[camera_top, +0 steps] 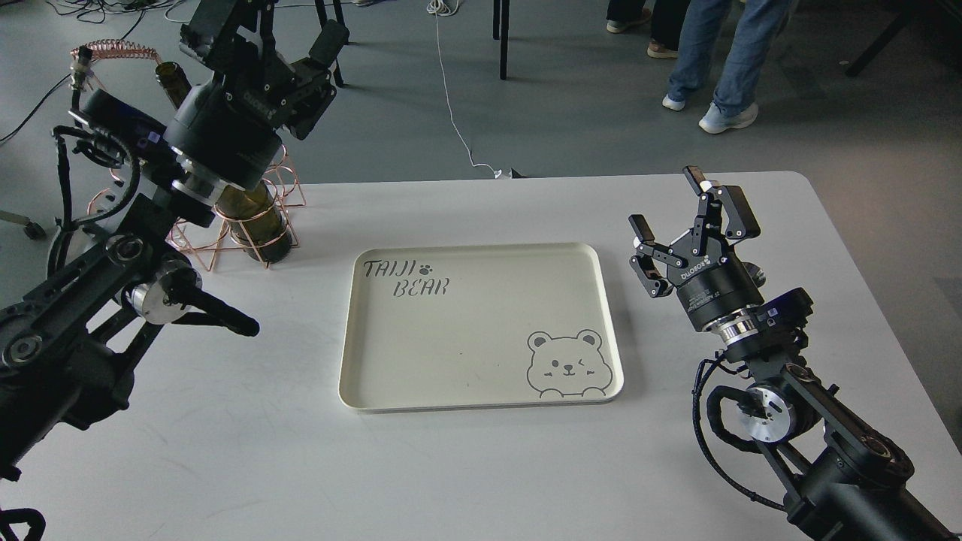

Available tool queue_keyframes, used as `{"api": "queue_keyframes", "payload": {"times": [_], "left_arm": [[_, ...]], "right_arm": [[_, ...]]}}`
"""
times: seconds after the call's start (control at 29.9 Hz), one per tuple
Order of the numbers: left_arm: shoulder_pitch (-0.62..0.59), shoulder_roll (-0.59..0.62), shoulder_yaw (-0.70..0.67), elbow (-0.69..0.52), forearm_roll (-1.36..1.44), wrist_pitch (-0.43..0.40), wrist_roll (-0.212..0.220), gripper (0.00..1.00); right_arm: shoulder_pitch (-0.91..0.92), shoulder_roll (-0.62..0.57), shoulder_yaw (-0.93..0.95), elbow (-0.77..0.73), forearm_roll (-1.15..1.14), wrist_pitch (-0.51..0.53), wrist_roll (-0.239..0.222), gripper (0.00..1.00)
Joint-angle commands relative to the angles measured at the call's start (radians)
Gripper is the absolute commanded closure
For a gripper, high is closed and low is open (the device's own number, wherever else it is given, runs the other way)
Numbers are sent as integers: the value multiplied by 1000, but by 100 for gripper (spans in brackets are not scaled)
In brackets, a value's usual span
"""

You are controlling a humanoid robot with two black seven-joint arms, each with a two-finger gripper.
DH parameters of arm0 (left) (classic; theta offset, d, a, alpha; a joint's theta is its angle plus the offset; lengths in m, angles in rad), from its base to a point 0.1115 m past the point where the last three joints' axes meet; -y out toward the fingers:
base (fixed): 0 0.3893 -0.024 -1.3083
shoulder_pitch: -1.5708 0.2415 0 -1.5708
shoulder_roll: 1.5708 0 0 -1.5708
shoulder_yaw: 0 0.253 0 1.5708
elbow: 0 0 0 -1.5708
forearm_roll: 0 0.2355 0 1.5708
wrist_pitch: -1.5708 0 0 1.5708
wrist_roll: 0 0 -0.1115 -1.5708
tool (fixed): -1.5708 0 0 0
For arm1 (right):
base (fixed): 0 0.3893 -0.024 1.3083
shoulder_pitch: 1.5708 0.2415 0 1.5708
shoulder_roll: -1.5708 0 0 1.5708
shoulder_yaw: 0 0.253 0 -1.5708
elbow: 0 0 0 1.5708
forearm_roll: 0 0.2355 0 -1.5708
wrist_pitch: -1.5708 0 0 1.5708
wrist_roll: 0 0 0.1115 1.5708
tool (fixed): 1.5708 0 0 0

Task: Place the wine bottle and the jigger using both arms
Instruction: 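Open the left gripper and lift it away from the bottle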

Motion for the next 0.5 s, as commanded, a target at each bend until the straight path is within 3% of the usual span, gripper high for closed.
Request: {"api": "queue_keyframes", "payload": {"times": [0.0, 0.07, 0.27, 0.47], "left_arm": [[147, -72, -86, 26, -85, -109, 99, 2], [210, -106, -124, 38, -111, -148, 127, 2], [316, -155, -158, 53, -108, -156, 129, 2], [345, -166, -167, 55, -103, -153, 129, 2]], "right_arm": [[-11, 25, 6, -4, 0, 3, 0, 1], [-17, 28, 4, -10, -2, 3, 0, 1], [-39, 36, 4, -8, 0, 2, 0, 1], [-37, 36, 3, -8, 0, 3, 0, 1]]}}
